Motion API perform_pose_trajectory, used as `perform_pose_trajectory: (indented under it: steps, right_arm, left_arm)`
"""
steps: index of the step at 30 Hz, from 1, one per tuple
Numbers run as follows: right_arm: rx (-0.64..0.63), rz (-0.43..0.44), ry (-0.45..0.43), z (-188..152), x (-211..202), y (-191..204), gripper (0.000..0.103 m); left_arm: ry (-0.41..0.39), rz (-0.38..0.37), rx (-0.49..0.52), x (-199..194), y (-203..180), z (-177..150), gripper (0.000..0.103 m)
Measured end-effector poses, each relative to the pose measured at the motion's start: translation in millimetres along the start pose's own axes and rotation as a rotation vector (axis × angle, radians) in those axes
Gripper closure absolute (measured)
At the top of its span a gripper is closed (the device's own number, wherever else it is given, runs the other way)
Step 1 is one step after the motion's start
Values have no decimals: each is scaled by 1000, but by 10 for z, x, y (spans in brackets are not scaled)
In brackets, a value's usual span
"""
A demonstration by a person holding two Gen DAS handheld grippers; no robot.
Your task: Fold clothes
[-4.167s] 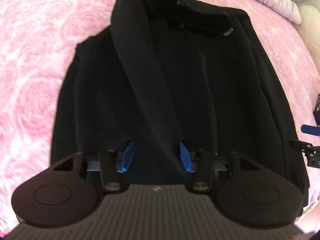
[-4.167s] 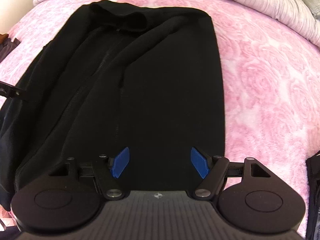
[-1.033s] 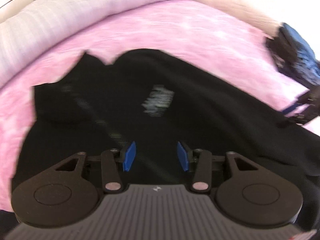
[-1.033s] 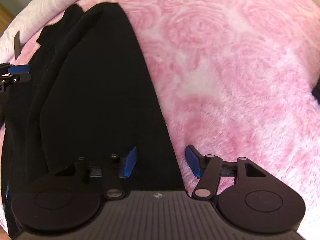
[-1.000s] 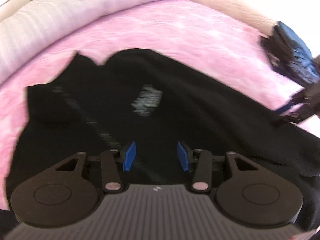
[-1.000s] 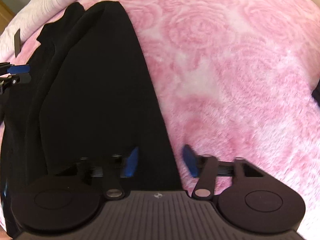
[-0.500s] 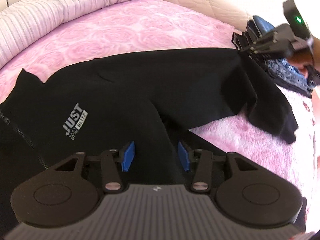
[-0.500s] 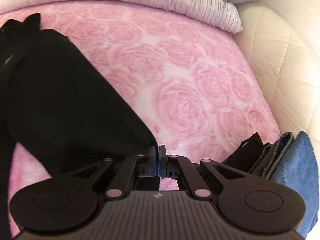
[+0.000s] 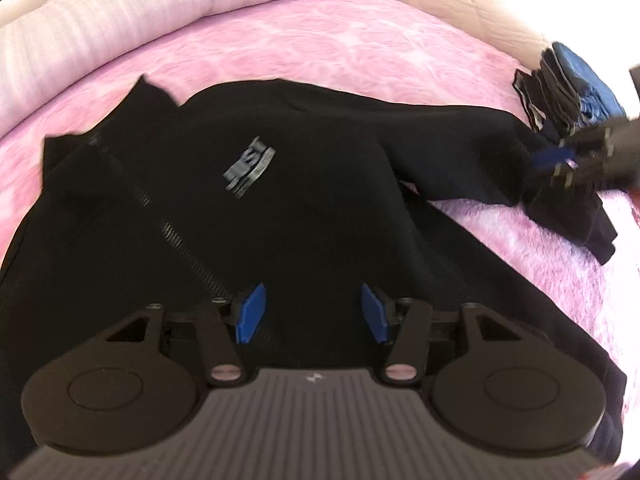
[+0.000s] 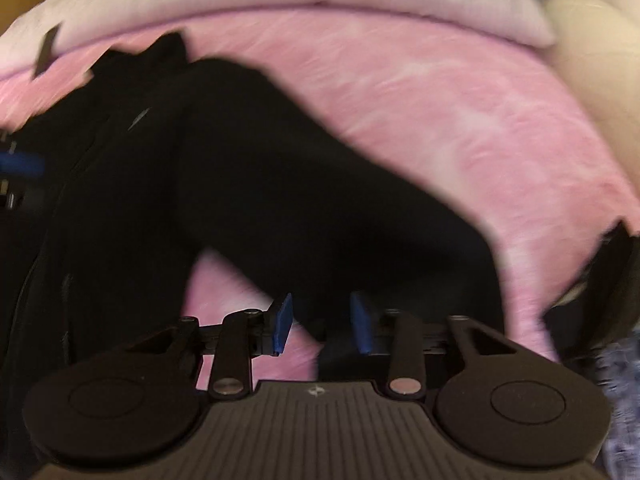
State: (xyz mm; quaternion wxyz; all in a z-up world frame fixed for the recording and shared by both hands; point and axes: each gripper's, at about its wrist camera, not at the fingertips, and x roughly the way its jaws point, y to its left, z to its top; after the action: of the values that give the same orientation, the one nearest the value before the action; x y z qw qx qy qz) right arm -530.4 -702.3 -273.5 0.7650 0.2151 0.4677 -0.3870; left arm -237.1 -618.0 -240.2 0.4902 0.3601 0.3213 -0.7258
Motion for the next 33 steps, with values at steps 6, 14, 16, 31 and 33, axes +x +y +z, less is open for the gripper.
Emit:
perform_pose_trajectory:
  steps: [6,14,16,31,33]
  right_arm:
    - [-7,-44,4,166,218,6,61]
    - [167,-201,-43,-126,-302,-529,36]
    - [241,-212,-7,-293,-351,-723,36]
    - [273,-142,128,-609,-524,-999,101]
    - [206,-195,107,-441,-684,-1029,102]
  left_arm:
    - [5,3,5,-114,-41,-58,54]
    - [-64,-66,131,-126,-520,206,54]
    - [-87,-83,182,-44,-679,316,54]
    - [-65,-88,377,626,-1409,814,54]
    - [-77,-86,355,570,-1440,802,54]
